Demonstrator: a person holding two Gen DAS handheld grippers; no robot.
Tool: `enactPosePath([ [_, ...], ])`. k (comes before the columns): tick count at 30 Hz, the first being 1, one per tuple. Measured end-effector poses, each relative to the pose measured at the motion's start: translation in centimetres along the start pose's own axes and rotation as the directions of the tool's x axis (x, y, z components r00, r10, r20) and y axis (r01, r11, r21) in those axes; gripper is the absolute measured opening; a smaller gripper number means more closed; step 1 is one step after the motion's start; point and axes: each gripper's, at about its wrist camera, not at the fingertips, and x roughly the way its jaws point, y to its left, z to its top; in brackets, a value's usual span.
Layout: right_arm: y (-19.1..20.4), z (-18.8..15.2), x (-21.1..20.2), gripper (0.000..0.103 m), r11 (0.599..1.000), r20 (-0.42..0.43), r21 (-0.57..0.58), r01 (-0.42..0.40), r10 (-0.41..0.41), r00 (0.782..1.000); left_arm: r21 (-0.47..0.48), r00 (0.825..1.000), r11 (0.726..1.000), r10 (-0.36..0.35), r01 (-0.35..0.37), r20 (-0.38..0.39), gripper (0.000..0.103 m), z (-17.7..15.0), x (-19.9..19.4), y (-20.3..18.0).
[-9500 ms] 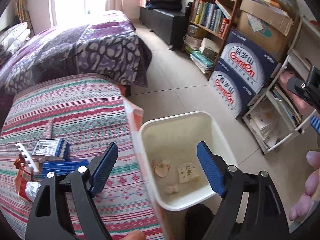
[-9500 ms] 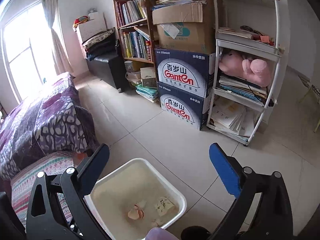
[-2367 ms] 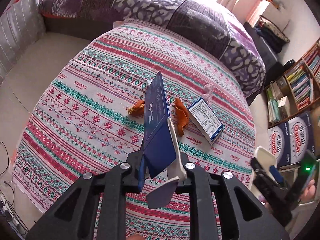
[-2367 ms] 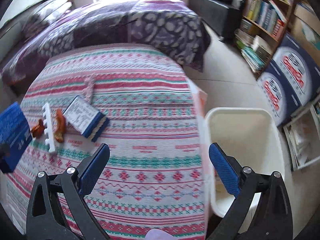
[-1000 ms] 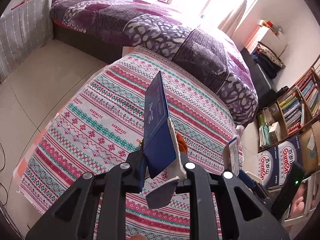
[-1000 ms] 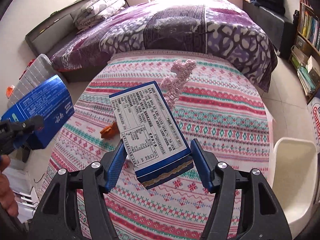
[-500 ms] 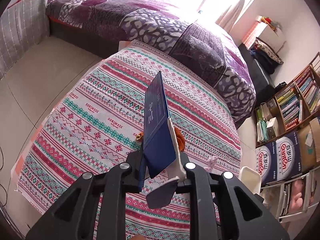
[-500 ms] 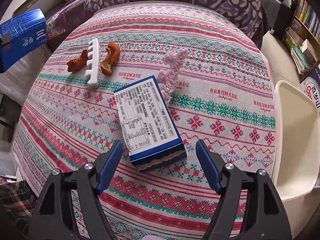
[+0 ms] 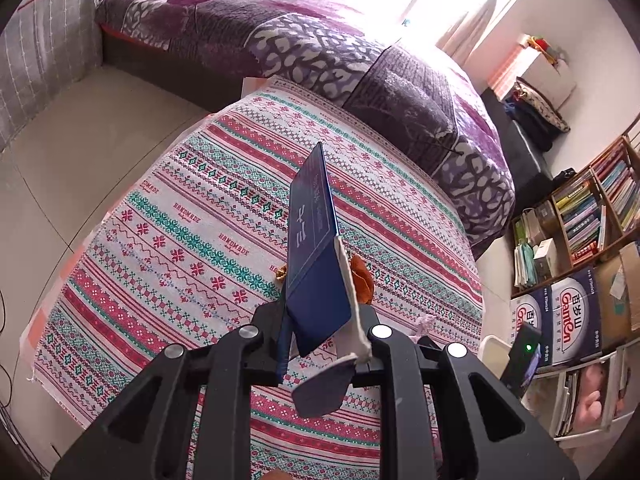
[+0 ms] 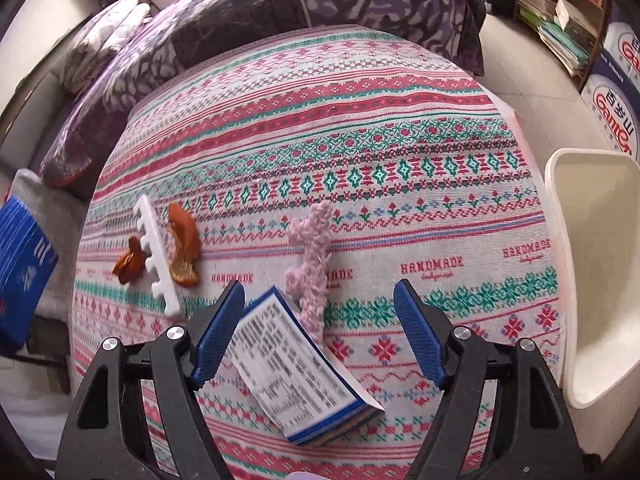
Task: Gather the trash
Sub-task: 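Grasp white-and-blue box with right tool while left tool holds blue package, then grasp pink fuzzy stick with right tool and lift while left holds package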
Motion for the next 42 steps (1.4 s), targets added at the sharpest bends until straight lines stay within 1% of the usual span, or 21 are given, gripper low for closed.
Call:
enactPosePath([
  [2,0.5,0.7,1.4,0.069,0.998,-0.005,0.023,0.062,-0.062,0.998,0.000,1.000,1.000,-0.001,0.001,-0.001,0.020,0.1,0.0,0.0],
  [4,0.7,1.2,2.5,0.059,0.995,-0.007,0.042,0.092,-0.092,0.996,0.000,1.000,1.000,-0.003,0.003,-0.003,0.020,0.1,0.1,0.0],
  [5,0.9,1.3,3.0,0.046,0.993,-0.009,0.039,0.113,-0.113,0.994,0.001,1.000,1.000,-0.003,0.003,-0.003,0.020,0.1,0.1,0.0],
  [6,1.1,1.4,3.3,0.024,0.988,-0.002,0.024,0.150,-0.150,0.989,0.002,1.000,1.000,-0.003,0.003,-0.004,0.020,0.1,0.1,0.0],
  [7,1.4,1.5,3.3,0.024,0.983,0.015,-0.002,0.184,-0.184,0.983,0.001,1.000,1.000,-0.003,0.003,-0.004,0.020,0.2,0.1,0.1],
  [8,1.6,1.6,3.3,0.023,0.983,0.013,-0.013,0.181,-0.181,0.983,0.000,1.000,1.000,-0.004,0.004,-0.003,0.020,0.2,0.1,0.1],
  [9,1.9,1.6,3.1,0.023,0.987,0.023,0.002,0.160,-0.160,0.987,-0.002,1.000,1.000,-0.006,0.006,-0.002,0.020,0.2,0.0,0.1],
  [11,2.1,2.0,1.1,0.023,0.995,0.094,0.025,0.098,-0.100,0.991,0.000,1.000,1.000,-0.011,0.011,0.006,0.020,0.2,-0.2,0.0],
  [15,3.7,2.9,-3.6,0.023,1.000,0.217,-0.006,0.027,-0.025,0.976,0.017,0.999,1.000,-0.017,0.016,0.037,0.020,0.1,-0.8,-0.5],
  [21,4.9,2.6,-11.1,0.023,0.995,0.394,-0.093,0.024,0.015,0.919,0.032,0.997,0.999,-0.020,0.017,0.080,0.020,-0.1,-1.4,-1.8],
  [24,4.8,1.6,-15.1,0.023,0.991,0.466,-0.134,-0.029,0.089,0.880,0.047,0.995,0.999,-0.016,0.011,0.103,0.020,-0.2,-1.8,-2.5],
  [27,5.3,0.3,-16.8,0.023,0.980,0.506,-0.196,0.012,0.090,0.858,0.062,0.993,0.998,-0.011,0.004,0.119,0.020,-0.4,-2.0,-3.1],
  [29,5.6,-1.0,-17.3,0.023,0.965,0.551,-0.252,0.074,0.080,0.831,0.062,0.993,0.998,-0.008,0.001,0.121,0.020,-0.4,-2.1,-3.3],
  [30,5.7,-1.7,-17.3,0.023,0.956,0.563,-0.277,0.095,0.081,0.822,0.066,0.993,0.998,-0.007,0.000,0.120,0.020,-0.5,-2.1,-3.3],
  [31,5.7,-2.2,-17.0,0.023,0.947,0.566,-0.295,0.125,0.068,0.822,0.070,0.993,0.998,-0.004,-0.005,0.120,0.020,-0.5,-2.0,-3.5],
  [32,5.3,-2.3,-16.5,0.023,0.946,0.554,-0.289,0.147,0.040,0.832,0.074,0.993,0.997,0.002,-0.011,0.121,0.020,-0.6,-2.0,-3.6],
  [34,3.3,-1.1,-13.7,0.023,0.971,0.442,-0.198,0.136,-0.035,0.896,0.081,0.993,0.996,0.014,-0.024,0.118,0.020,-0.7,-1.7,-3.8],
  [35,1.9,-0.6,-12.5,0.023,0.983,0.384,-0.137,0.124,-0.063,0.921,0.081,0.993,0.996,0.017,-0.027,0.114,0.020,-0.7,-1.6,-3.8],
  [36,0.6,-0.4,-11.2,0.022,0.989,0.338,-0.086,0.121,-0.085,0.937,0.081,0.994,0.996,0.019,-0.028,0.110,0.020,-0.7,-1.5,-3.8],
  [39,-2.0,0.0,-8.7,0.023,0.989,0.232,0.003,0.146,-0.143,0.962,0.091,0.994,0.995,0.030,-0.040,0.105,0.020,-0.9,-1.1,-4.0],
  [42,-3.6,0.0,-7.6,0.023,0.983,0.192,0.045,0.178,-0.184,0.964,0.088,0.996,0.995,0.028,-0.036,0.086,0.020,-0.9,-0.6,-4.1],
])
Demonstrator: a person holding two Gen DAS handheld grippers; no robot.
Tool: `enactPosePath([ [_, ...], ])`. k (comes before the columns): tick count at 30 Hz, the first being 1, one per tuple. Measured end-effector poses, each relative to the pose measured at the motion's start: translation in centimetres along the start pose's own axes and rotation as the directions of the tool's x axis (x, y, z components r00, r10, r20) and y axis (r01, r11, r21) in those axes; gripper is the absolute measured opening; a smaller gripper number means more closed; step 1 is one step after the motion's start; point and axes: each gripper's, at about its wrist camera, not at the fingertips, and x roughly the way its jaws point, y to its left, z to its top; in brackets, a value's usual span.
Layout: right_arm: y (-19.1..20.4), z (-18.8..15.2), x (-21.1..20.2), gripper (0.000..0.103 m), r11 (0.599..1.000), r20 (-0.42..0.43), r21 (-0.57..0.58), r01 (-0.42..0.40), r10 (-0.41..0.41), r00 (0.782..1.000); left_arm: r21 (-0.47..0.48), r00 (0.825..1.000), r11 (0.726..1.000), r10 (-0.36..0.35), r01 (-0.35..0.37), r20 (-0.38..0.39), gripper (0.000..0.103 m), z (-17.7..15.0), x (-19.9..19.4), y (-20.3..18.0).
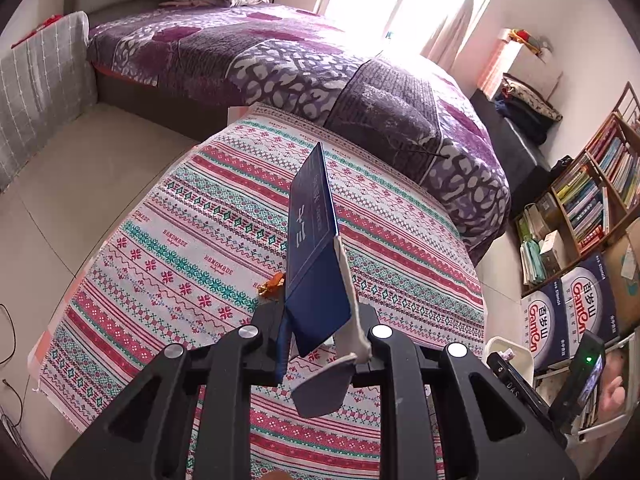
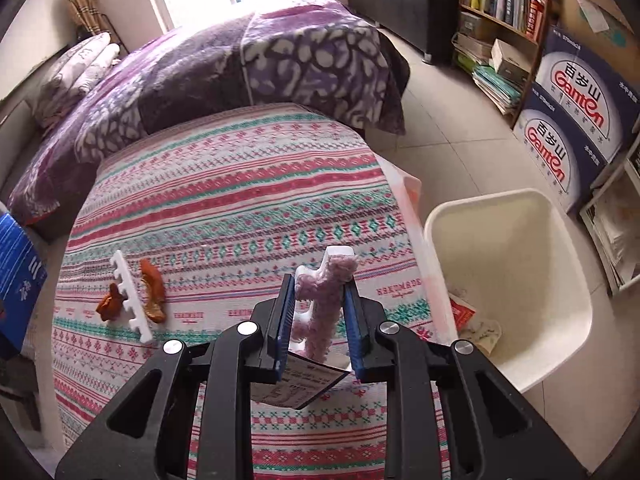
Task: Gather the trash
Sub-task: 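Grasp pink fuzzy stick with right tool and lift while left holds package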
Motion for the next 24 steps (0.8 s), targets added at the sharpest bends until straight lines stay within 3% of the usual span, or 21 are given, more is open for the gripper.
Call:
enactPosePath([
  [6,-1.1,-1.7,1.6,0.023,0.999,-0.079,-0.004,0.036,-0.037,0.996,0.008,1.000,1.000,0.004,-0.004,-0.014,0.020,-0.3,0.6,-0.2],
  [8,-0.7,-1.6,0.5,0.023,1.000,-0.041,-0.008,-0.002,0.002,0.999,0.002,1.000,1.000,0.002,-0.002,-0.010,0.020,-0.2,0.5,0.0],
  [11,1.2,-1.0,-3.1,0.023,0.996,0.082,-0.063,-0.069,0.074,0.994,-0.011,1.000,1.000,0.003,-0.003,0.002,0.020,0.0,0.1,0.5],
  [13,3.1,-0.9,-6.6,0.023,0.985,0.196,-0.132,-0.107,0.131,0.972,-0.028,1.000,1.000,0.000,0.000,0.009,0.020,0.2,-0.2,1.1],
  [16,6.3,-1.5,-13.0,0.023,0.952,0.392,-0.280,-0.124,0.231,0.890,-0.055,1.000,0.998,-0.004,0.005,0.020,0.020,0.6,-0.6,2.1],
  [19,8.6,-1.9,-16.7,0.023,0.928,0.462,-0.353,-0.122,0.286,0.840,-0.079,1.000,0.997,-0.012,0.014,0.026,0.020,1.0,-0.9,2.8],
  [21,9.6,-1.8,-18.0,0.023,0.919,0.475,-0.373,-0.125,0.305,0.825,-0.084,0.999,0.996,-0.017,0.019,0.034,0.020,1.1,-1.2,3.0],
  [24,10.6,-1.6,-18.6,0.023,0.919,0.481,-0.379,-0.112,0.299,0.824,-0.079,0.999,0.997,-0.014,0.018,0.050,0.020,1.1,-1.7,3.0],
])
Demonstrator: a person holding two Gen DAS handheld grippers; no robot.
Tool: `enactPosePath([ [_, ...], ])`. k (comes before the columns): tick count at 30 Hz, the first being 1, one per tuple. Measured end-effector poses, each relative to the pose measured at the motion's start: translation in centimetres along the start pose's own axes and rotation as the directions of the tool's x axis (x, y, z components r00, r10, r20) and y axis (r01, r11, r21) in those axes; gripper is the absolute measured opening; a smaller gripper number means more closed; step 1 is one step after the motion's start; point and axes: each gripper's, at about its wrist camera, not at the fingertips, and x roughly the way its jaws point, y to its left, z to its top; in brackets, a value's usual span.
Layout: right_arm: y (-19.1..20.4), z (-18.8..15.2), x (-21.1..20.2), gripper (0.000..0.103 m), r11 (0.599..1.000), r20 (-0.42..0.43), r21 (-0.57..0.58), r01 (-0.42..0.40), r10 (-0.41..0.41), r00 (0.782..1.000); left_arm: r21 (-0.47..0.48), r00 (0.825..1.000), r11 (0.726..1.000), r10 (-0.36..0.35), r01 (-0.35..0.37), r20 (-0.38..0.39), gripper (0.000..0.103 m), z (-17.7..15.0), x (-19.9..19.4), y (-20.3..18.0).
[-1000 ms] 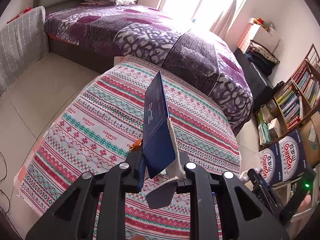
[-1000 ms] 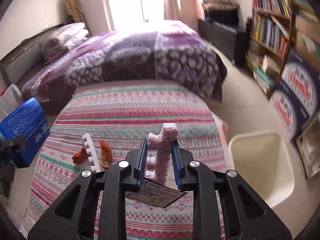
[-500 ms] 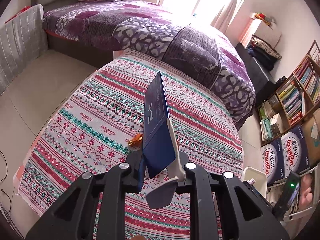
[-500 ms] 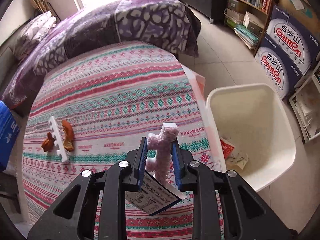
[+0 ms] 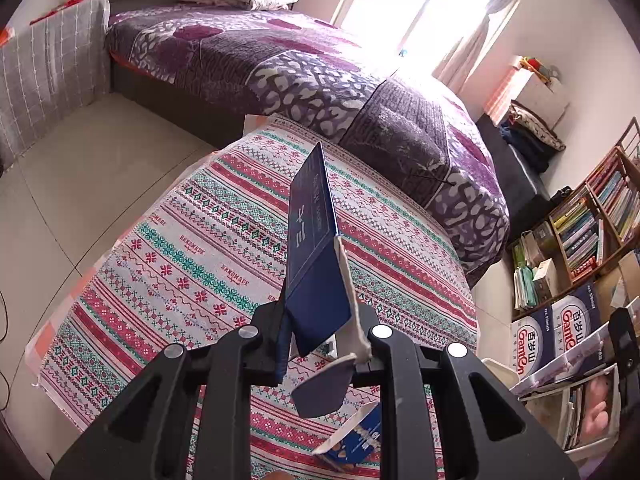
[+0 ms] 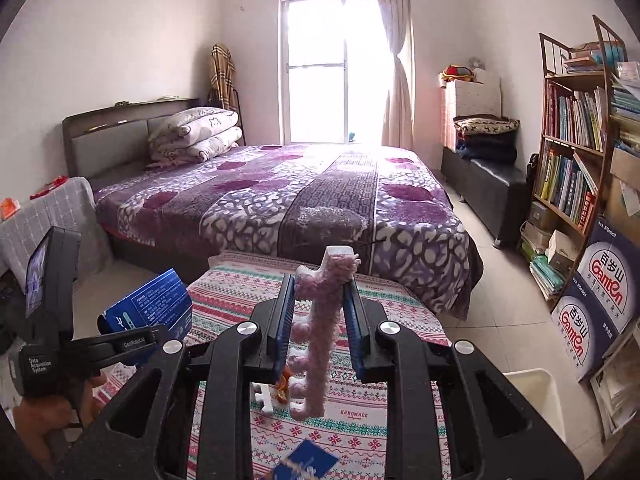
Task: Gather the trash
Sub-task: 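Grasp pink fuzzy stick with right tool and lift while left holds package, then open right tool over bin dropping pink stick while left tool drops blue package in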
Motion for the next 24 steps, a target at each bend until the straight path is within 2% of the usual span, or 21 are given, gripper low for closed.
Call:
enactPosePath([
  [6,-0.7,-1.1,1.6,0.023,0.998,-0.062,0.007,0.060,-0.060,0.996,0.029,0.999,0.999,0.020,-0.021,0.038,0.020,-0.1,-0.7,-0.6],
  [10,-2.7,-2.4,3.1,0.023,0.994,-0.113,0.038,0.099,-0.094,0.989,0.059,0.999,0.998,0.026,-0.029,0.044,0.020,-0.6,-0.6,-1.7],
  [15,-6.2,-4.1,4.7,0.023,0.981,-0.170,0.075,0.178,-0.163,0.972,0.118,0.998,0.992,0.031,-0.036,0.047,0.020,-1.6,0.1,-4.6],
  [19,-8.4,-4.2,5.1,0.023,0.971,-0.201,0.098,0.217,-0.194,0.960,0.177,0.997,0.983,0.029,-0.041,0.071,0.020,-2.6,0.2,-7.4],
  [24,-12.1,-4.3,4.9,0.023,0.951,-0.234,0.141,0.275,-0.238,0.943,0.216,0.997,0.976,-0.007,-0.009,0.071,0.020,-3.7,0.5,-10.7],
])
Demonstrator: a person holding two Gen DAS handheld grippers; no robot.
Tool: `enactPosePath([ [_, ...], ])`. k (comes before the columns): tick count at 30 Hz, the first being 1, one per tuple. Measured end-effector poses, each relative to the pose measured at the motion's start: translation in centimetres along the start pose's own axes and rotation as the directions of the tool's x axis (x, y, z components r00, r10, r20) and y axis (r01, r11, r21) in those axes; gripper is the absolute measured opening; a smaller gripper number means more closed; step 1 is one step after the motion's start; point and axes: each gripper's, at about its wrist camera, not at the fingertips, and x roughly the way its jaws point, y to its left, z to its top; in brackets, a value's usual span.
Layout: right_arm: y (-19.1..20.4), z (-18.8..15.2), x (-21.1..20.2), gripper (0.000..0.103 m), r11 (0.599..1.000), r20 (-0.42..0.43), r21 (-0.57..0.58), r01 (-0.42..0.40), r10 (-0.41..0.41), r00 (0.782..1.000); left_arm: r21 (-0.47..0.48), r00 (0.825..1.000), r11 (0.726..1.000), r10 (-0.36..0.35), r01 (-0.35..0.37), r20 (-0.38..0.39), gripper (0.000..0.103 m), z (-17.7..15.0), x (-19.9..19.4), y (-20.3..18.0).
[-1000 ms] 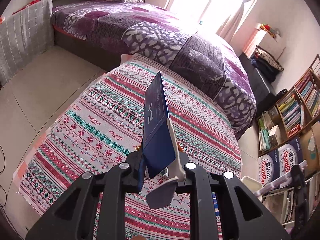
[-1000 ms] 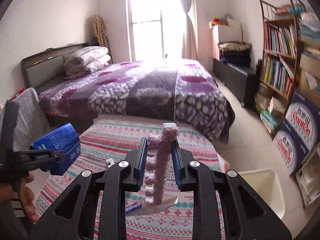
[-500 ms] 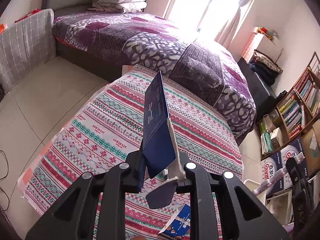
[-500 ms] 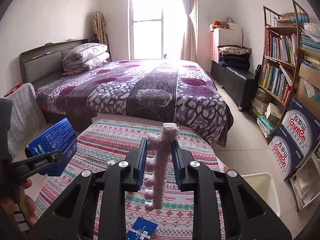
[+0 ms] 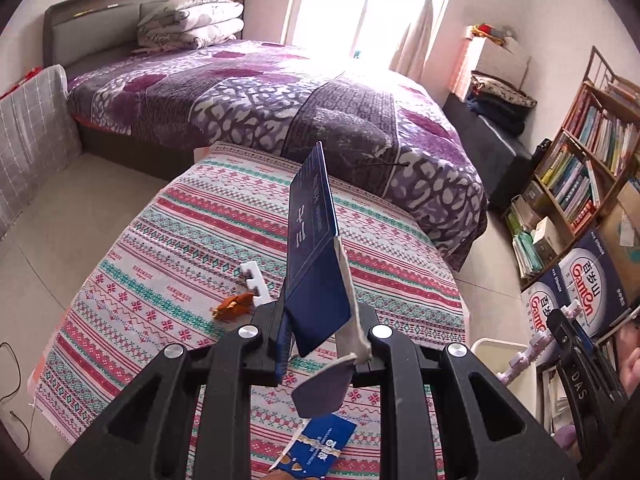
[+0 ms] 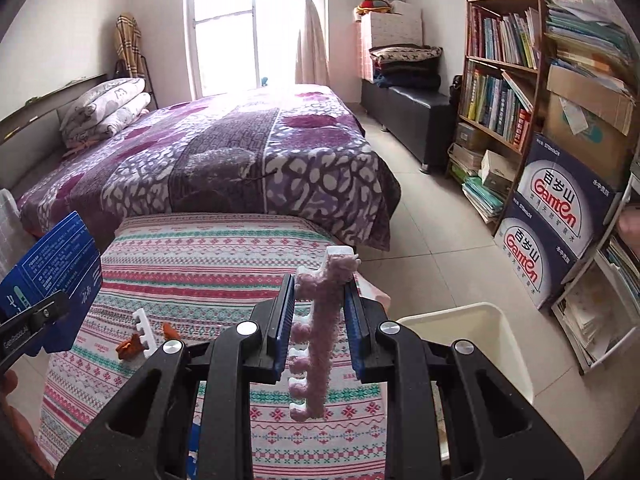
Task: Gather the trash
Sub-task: 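Open right tool over bin dropping pink stick while left tool drops blue package in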
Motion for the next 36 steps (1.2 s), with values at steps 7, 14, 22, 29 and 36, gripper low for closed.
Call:
enactPosePath([
  [7,-5.6,0.3,0.4,0.023,0.995,-0.029,0.073,0.070,-0.068,0.997,0.082,0.999,0.995,-0.050,0.052,-0.019,0.020,-1.5,0.8,-5.7],
  [14,-11.1,0.1,0.8,0.023,0.976,-0.076,0.157,0.154,-0.144,0.987,0.168,0.991,0.978,-0.111,0.121,-0.069,0.020,-3.8,1.9,-11.5],
  [22,-18.2,-0.6,0.8,0.058,0.922,-0.138,0.302,0.241,-0.208,0.968,0.231,0.972,0.949,-0.186,0.215,-0.140,0.020,-6.2,2.8,-17.1],
  [29,-21.8,-0.7,-0.1,0.078,0.880,-0.138,0.377,0.288,-0.254,0.957,0.269,0.951,0.921,-0.234,0.283,-0.199,0.020,-8.5,3.4,-21.3],
  [36,-24.6,-1.0,-0.8,0.086,0.840,-0.144,0.424,0.339,-0.307,0.941,0.292,0.928,0.895,-0.264,0.338,-0.263,0.021,-10.2,4.0,-24.4],
])
